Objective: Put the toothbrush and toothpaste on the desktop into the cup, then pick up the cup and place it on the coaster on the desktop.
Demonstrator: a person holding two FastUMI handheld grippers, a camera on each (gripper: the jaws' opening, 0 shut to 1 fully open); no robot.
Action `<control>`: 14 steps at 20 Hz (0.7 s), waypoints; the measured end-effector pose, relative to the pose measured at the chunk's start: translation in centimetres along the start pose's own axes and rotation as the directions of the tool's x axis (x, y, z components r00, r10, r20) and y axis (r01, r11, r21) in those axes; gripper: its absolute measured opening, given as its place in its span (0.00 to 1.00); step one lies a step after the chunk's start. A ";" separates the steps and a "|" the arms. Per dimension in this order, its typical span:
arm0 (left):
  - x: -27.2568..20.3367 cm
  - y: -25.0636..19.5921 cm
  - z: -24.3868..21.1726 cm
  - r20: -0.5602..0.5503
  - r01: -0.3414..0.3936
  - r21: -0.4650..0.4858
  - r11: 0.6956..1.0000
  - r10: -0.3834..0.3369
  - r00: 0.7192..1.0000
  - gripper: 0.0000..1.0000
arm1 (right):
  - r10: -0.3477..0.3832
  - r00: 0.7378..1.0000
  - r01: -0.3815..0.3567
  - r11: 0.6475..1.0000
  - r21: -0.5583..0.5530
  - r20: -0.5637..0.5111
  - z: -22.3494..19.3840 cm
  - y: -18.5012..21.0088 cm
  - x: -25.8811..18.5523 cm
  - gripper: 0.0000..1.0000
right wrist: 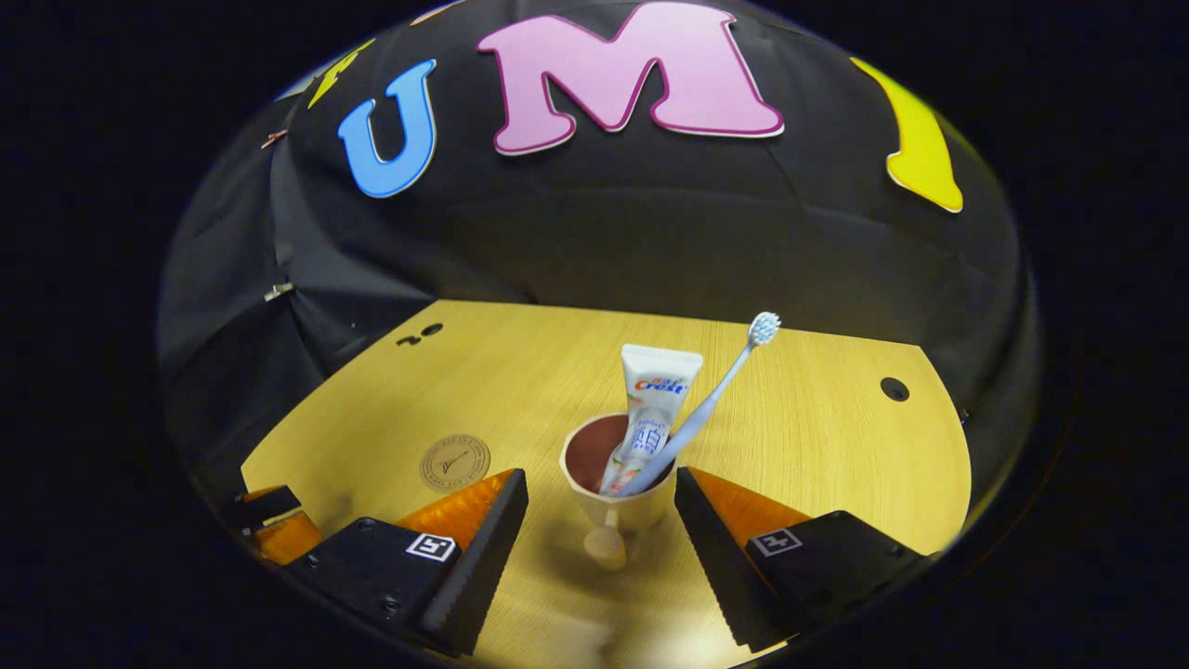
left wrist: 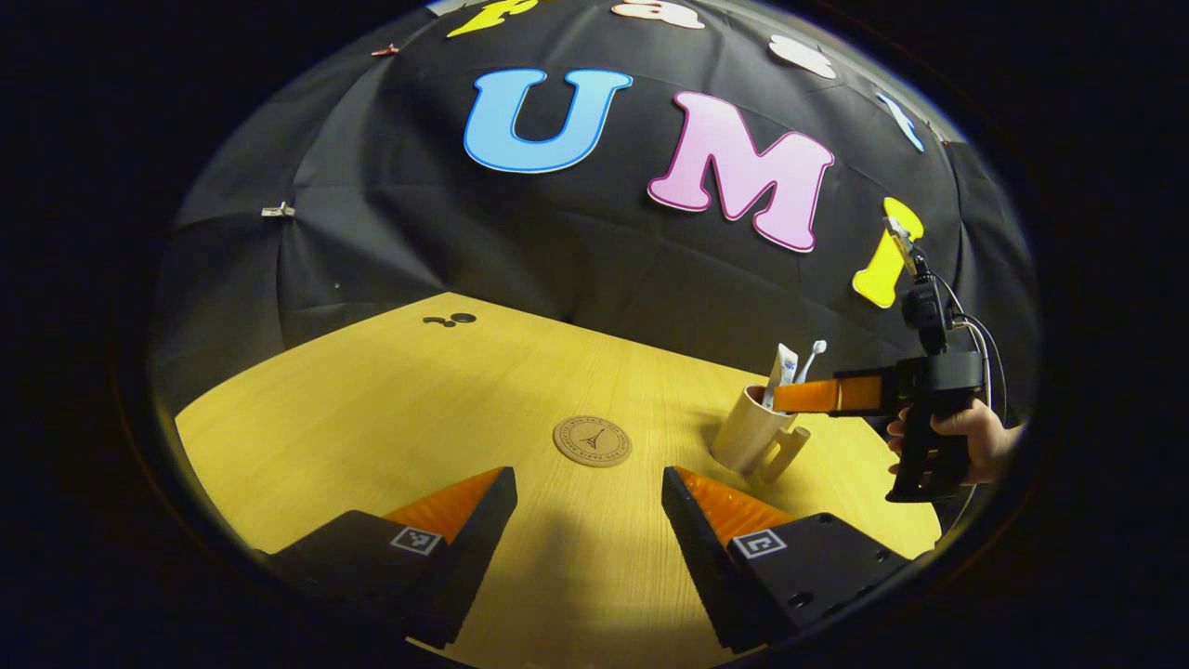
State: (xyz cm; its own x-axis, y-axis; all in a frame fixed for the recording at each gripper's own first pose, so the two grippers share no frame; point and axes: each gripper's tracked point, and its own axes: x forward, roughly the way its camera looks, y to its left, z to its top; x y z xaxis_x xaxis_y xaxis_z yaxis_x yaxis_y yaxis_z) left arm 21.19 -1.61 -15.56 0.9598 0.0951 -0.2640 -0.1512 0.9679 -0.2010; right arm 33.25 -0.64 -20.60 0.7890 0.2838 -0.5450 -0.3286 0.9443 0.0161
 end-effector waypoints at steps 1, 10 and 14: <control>-0.5 0.1 0.5 -0.002 -0.010 -0.007 1.000 0.010 1.000 0.98 | 0.000 0.999 -0.001 1.000 -0.014 -0.048 -0.7 0.2 0.2 0.98; -5.9 -1.1 2.9 -0.048 0.008 0.044 0.999 -0.006 0.999 0.98 | -0.060 0.931 0.088 0.994 0.062 -0.360 -5.0 -0.5 2.9 0.98; -7.4 -1.3 2.3 -0.091 0.029 0.049 0.998 -0.024 0.996 0.98 | -0.096 0.871 0.129 0.991 0.035 -0.481 -6.6 -1.3 4.0 0.98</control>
State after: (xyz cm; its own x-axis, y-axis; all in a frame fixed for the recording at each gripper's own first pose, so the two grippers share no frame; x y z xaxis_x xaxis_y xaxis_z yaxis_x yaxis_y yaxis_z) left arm 14.82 -3.04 -11.14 0.9378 0.0503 -0.3436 -0.1121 0.9803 -0.1624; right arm 33.40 -1.81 -28.35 0.4695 0.0762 -0.8796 -0.2058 0.9783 -0.0251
